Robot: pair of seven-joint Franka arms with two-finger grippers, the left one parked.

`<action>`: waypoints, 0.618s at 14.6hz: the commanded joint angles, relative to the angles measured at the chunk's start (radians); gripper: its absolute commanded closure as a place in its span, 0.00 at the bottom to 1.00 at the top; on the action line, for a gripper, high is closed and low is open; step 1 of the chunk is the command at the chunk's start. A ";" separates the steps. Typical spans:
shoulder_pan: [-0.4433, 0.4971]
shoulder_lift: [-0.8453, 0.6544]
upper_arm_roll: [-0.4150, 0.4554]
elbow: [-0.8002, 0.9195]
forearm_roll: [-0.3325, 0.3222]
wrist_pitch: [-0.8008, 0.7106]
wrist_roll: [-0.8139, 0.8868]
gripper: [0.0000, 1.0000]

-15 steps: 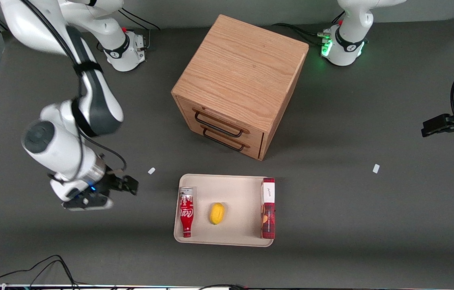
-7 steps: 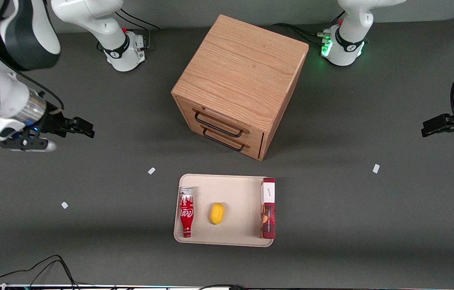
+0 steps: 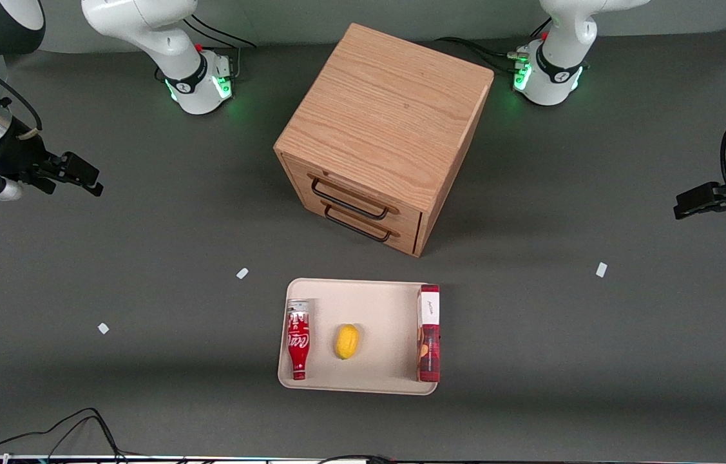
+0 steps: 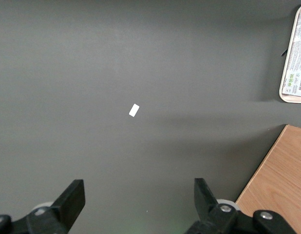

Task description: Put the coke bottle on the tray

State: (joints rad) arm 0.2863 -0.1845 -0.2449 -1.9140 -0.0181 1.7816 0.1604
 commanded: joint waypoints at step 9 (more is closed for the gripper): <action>0.036 -0.004 -0.005 0.081 -0.022 -0.143 -0.065 0.00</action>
State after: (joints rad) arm 0.3094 -0.2047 -0.2436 -1.8821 -0.0189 1.6690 0.0941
